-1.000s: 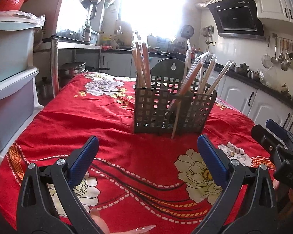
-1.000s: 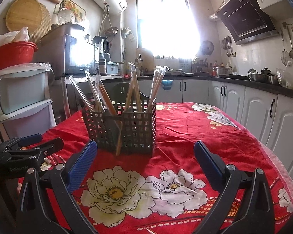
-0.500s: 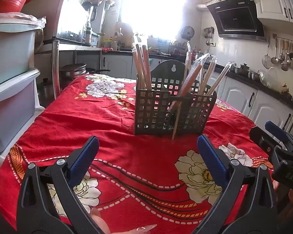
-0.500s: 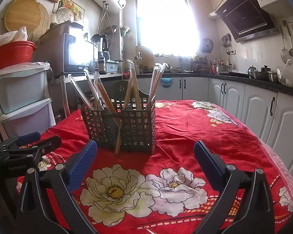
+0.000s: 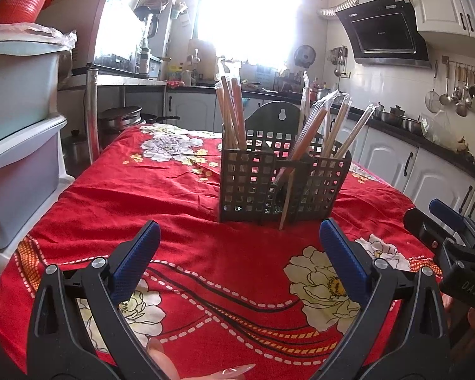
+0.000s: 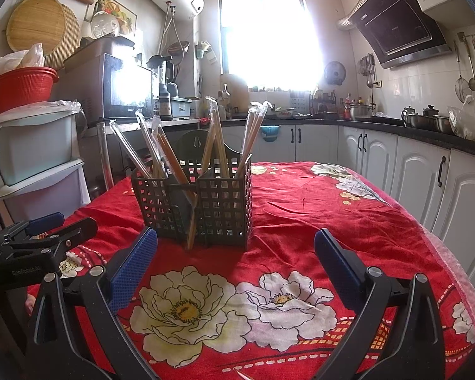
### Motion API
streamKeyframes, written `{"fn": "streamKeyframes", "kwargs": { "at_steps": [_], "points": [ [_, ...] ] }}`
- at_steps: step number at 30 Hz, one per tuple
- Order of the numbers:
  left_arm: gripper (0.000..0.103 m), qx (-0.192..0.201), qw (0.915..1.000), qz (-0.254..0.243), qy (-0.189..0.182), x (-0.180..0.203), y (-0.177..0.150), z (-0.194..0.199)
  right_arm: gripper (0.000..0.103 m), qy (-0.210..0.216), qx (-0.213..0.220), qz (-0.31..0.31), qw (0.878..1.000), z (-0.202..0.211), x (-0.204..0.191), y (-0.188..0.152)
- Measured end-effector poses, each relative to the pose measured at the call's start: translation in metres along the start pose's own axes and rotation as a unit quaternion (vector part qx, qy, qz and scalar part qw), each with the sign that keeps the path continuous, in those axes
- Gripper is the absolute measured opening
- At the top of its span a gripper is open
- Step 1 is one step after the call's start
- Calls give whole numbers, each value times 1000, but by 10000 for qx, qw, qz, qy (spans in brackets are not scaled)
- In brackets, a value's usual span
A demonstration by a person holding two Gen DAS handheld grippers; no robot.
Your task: Organize utensils
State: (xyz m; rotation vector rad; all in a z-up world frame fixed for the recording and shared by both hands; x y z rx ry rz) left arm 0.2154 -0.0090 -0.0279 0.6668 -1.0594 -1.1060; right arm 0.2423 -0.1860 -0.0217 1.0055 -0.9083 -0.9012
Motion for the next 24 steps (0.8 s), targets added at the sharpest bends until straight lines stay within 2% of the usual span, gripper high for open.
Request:
{"fn": "streamKeyframes", "kwargs": {
  "at_steps": [24],
  "points": [
    [93,52,10000,-7,32,-1,2,2,97,-13,-30,-15,10000,0,0,-1]
  ]
}}
Point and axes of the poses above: each gripper's, at about its wrist camera, not at the fingertips, and z roughly against the way its jaws point, x to its right, y to its top, the point moved 9 cm from there along -z, roughly the way its jaws point, and after that the axes turned 15 degrees about z, right-handed, at the moved point
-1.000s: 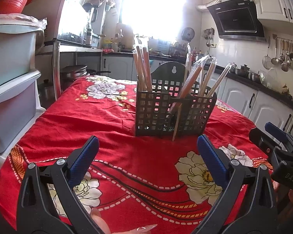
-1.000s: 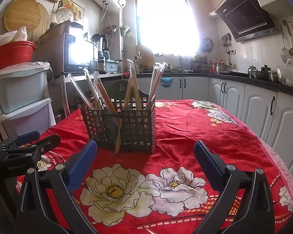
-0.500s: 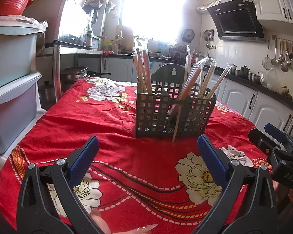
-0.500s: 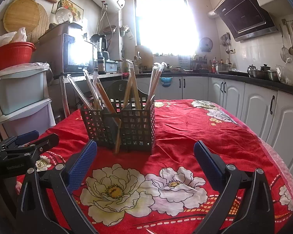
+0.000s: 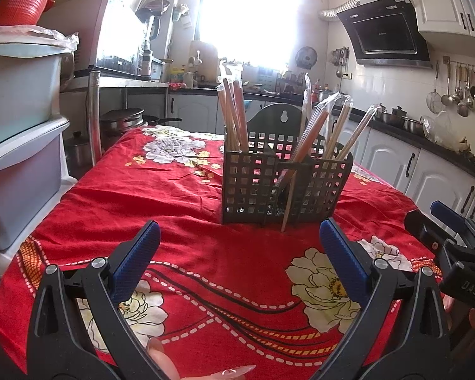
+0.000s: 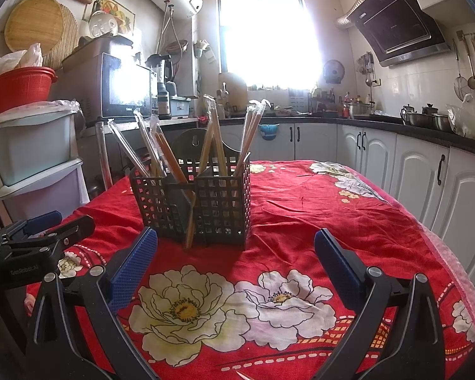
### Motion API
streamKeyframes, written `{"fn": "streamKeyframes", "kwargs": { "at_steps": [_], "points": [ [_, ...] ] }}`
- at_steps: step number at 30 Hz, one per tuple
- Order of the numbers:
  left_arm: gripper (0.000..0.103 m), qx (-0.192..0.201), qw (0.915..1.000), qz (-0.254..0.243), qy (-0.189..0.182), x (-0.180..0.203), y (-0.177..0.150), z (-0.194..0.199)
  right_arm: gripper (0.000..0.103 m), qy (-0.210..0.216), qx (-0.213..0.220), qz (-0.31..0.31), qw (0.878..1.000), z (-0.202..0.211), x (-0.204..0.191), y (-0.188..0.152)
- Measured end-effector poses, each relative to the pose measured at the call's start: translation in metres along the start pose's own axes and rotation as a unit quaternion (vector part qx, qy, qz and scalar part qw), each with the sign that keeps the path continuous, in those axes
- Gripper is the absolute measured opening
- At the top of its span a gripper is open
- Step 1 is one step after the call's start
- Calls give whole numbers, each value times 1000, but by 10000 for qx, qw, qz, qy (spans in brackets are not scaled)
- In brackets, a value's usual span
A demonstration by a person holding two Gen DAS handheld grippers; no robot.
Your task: Organize utensils
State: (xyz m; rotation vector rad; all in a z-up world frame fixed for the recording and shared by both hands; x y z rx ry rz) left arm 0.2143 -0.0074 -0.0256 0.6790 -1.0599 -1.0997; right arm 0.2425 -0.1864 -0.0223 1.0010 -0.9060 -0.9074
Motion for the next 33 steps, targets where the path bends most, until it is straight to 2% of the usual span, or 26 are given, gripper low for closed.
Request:
{"fn": "streamKeyframes", "kwargs": {
  "at_steps": [14,24,26,28,30,32,33],
  "points": [
    [93,-16,10000,-12,-15,0,-1,-1,97,-18,-30,7,10000,0,0,-2],
    [93,-160,9997,46,205,-5,0,-6,97,35,-133,-153,9998,-2,7,-7],
    [93,-420,9978,216,465,-20,4,-11,97,30,-399,-378,9985,-9,22,-15],
    [93,-728,9939,456,699,-44,13,-19,97,-343,-989,-482,9933,-21,56,-30],
    [93,-1077,9861,609,1107,-79,21,-29,97,-739,-1752,-485,9805,-36,96,-53],
    [93,-1299,9760,529,1665,-114,25,-41,97,-1206,-2586,-597,9566,-50,145,-84],
    [93,-1416,9692,470,1957,-133,26,-49,97,-1206,-2586,-597,9566,-50,145,-84]
  ]
}}
Point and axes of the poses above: each gripper's, at about its wrist camera, not at the fingertips, and z roughly against the way its jaws point, x to its right, y to its top, the point moved 9 cm from there along -z, roughly the way its jaws point, and after that the axes turned 15 degrees about z, right-handed, at the moved point
